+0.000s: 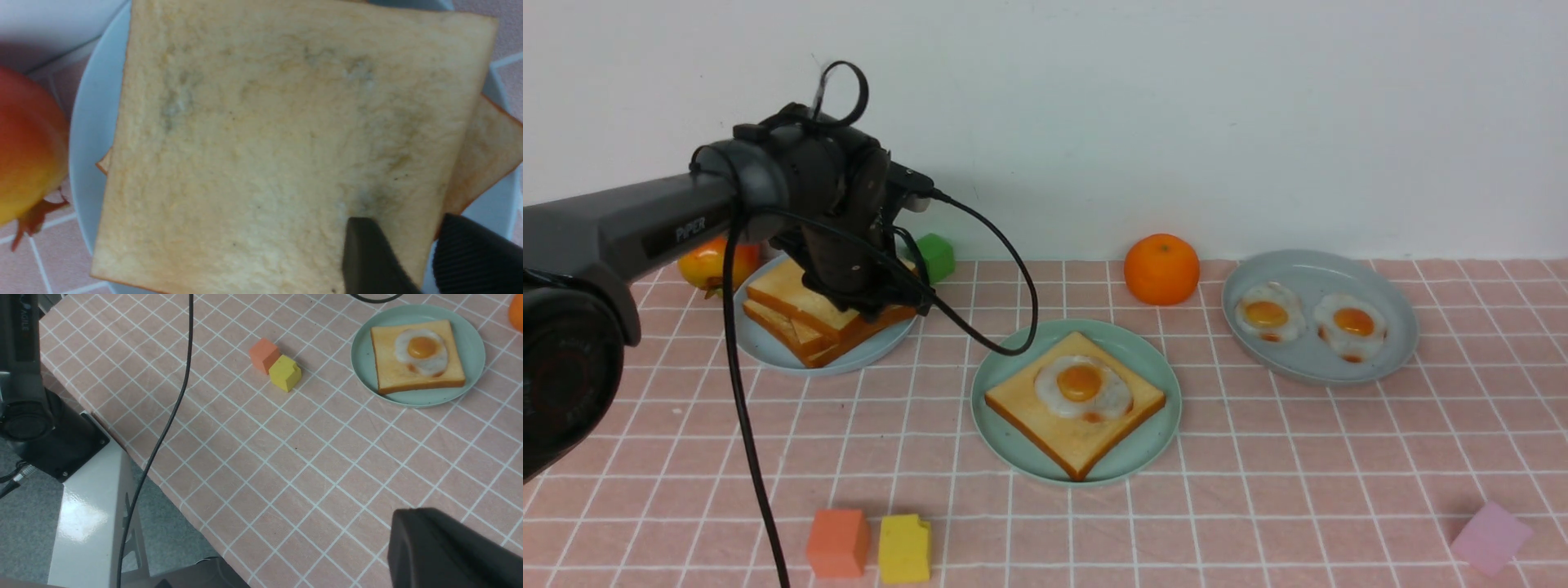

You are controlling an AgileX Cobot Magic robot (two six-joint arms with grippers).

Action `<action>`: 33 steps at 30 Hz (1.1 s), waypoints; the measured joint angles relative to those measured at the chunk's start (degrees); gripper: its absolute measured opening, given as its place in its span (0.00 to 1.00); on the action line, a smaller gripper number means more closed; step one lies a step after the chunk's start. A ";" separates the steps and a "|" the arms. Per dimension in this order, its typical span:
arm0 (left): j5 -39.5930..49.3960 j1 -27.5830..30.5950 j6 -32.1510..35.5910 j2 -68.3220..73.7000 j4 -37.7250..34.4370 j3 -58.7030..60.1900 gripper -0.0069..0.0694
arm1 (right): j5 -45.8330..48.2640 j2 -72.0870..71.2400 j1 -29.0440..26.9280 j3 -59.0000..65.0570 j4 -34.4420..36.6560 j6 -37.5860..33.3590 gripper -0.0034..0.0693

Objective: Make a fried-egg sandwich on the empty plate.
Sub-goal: Use the left arm to grab a slice of bread, then use the left arm to place a slice of bread on the fried egg in the middle

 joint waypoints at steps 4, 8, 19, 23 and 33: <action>-0.23 0.00 0.05 0.00 0.46 0.00 0.18 | 0.00 0.00 0.00 0.00 0.13 0.12 0.08; -0.30 -0.06 0.05 -0.10 0.85 0.00 0.16 | 0.00 0.00 0.00 0.00 0.13 0.12 0.08; 0.34 -0.06 0.05 -8.28 -1.83 0.05 0.15 | 0.00 0.00 0.00 0.00 -0.17 0.12 0.08; 3.19 -0.95 0.31 -12.39 -4.02 0.05 0.14 | 0.00 -0.48 0.00 0.00 -1.68 0.12 0.08; 7.91 -19.19 2.04 -14.99 -6.30 0.48 0.14 | 0.00 -7.25 0.00 0.00 -2.29 2.38 0.08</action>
